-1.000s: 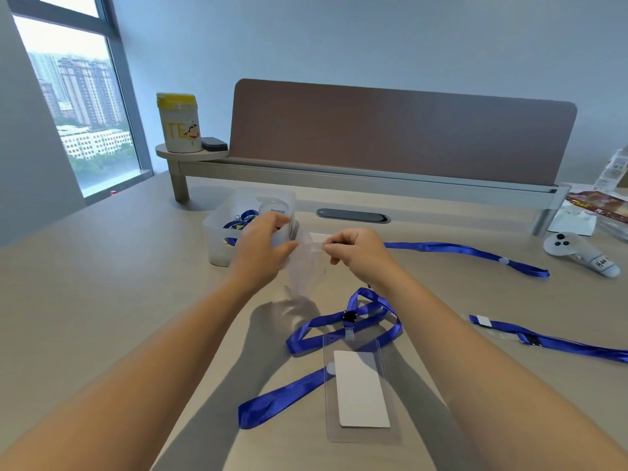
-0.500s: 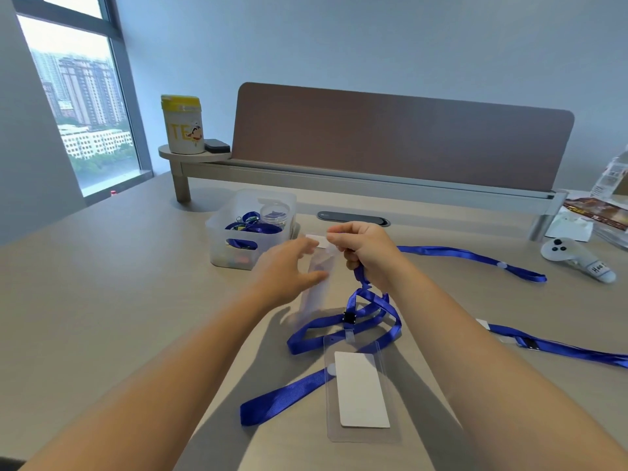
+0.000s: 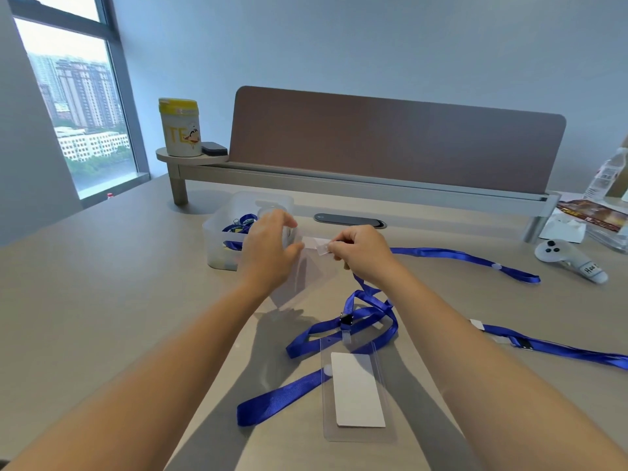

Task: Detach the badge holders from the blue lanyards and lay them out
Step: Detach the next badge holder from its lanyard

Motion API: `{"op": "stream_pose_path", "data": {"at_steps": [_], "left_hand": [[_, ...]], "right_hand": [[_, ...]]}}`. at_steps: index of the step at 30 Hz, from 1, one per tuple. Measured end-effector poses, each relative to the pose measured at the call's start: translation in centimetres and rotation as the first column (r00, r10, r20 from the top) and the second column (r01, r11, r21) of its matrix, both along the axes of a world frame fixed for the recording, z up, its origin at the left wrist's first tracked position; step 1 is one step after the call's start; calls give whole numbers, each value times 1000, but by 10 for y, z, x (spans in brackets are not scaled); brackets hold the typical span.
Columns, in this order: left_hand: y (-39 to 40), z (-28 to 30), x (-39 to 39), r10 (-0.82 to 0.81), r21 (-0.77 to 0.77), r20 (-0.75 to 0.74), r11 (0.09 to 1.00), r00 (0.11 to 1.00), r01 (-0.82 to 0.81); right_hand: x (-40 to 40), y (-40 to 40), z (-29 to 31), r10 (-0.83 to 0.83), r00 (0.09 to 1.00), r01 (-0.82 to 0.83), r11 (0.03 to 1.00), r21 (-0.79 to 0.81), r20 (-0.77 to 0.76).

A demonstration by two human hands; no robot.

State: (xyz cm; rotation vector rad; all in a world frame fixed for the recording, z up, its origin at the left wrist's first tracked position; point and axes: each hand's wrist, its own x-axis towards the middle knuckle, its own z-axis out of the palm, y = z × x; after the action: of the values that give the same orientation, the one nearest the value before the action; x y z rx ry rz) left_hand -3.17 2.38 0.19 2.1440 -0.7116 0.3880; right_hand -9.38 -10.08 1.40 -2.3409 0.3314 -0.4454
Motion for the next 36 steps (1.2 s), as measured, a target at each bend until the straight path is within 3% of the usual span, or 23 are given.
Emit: {"op": "stream_pose_path", "data": {"at_steps": [4,9,22,30,36], "left_hand": [[-3,-5,-7,-103,135,128,987,986,85],[-1,-3,-9,-110,225,208,972,972,62],[2,9,-3,-227,515,231,854,946,79],[0,7,-7,-144,466,271,885,952,1],[1,6,-7,-130,373,279,928,952,17]], "right_hand": [[-1,1,2,1,1000,4,986,169,-27],[-5,2,4,34,999,-30,960,278,-10],[-3,11,-4,55,998,-54,998,-13,38],[0,17,-6,24,996,-20,999,-49,82],[2,19,-3,15,996,-38,965,259,90]]}}
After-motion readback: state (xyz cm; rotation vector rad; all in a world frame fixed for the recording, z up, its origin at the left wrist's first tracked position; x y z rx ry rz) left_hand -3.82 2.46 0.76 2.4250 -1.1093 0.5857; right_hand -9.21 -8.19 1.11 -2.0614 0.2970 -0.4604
